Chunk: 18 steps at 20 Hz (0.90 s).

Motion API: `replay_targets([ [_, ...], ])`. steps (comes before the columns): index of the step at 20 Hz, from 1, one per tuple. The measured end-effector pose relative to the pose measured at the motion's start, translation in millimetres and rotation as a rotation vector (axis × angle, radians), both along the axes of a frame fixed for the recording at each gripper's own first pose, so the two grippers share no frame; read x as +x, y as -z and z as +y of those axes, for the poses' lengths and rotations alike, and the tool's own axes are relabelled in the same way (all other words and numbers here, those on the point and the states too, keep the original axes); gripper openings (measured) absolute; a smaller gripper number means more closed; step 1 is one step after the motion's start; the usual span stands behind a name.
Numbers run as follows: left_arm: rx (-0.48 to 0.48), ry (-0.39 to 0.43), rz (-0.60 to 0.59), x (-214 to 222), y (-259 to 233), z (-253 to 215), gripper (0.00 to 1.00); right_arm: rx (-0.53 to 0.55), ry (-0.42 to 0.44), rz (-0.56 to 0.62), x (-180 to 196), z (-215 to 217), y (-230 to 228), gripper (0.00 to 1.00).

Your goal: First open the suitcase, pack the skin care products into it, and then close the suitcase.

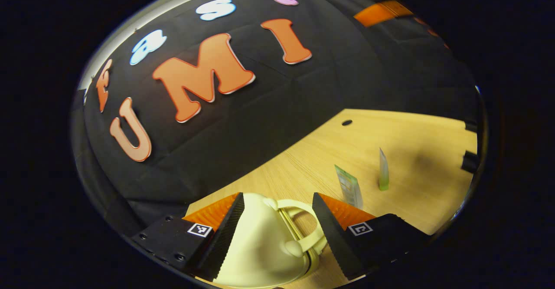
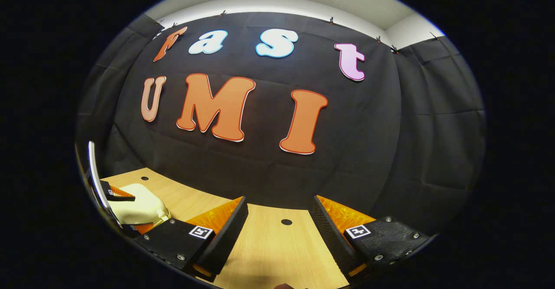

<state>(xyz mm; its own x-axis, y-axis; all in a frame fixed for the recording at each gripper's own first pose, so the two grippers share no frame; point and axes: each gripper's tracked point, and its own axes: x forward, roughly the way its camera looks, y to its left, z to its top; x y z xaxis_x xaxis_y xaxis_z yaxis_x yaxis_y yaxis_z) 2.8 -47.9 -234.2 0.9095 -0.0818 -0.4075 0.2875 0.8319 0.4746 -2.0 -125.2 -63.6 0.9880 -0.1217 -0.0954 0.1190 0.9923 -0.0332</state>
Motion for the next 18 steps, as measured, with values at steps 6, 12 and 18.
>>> replay_targets([
  [6,0.172,0.064,0.095,-12.0,58.1,3.6,0.97,-0.005,-0.003,0.019,-4.3,-2.7,8.5,0.95],
  [12,0.446,0.126,0.100,-17.9,78.2,3.7,0.87,-0.004,-0.006,0.019,-2.8,-5.5,10.8,0.95],
  [18,0.571,0.152,0.163,-11.5,105.2,1.0,0.33,-0.004,-0.013,0.023,-3.9,-7.0,16.6,0.95],
])
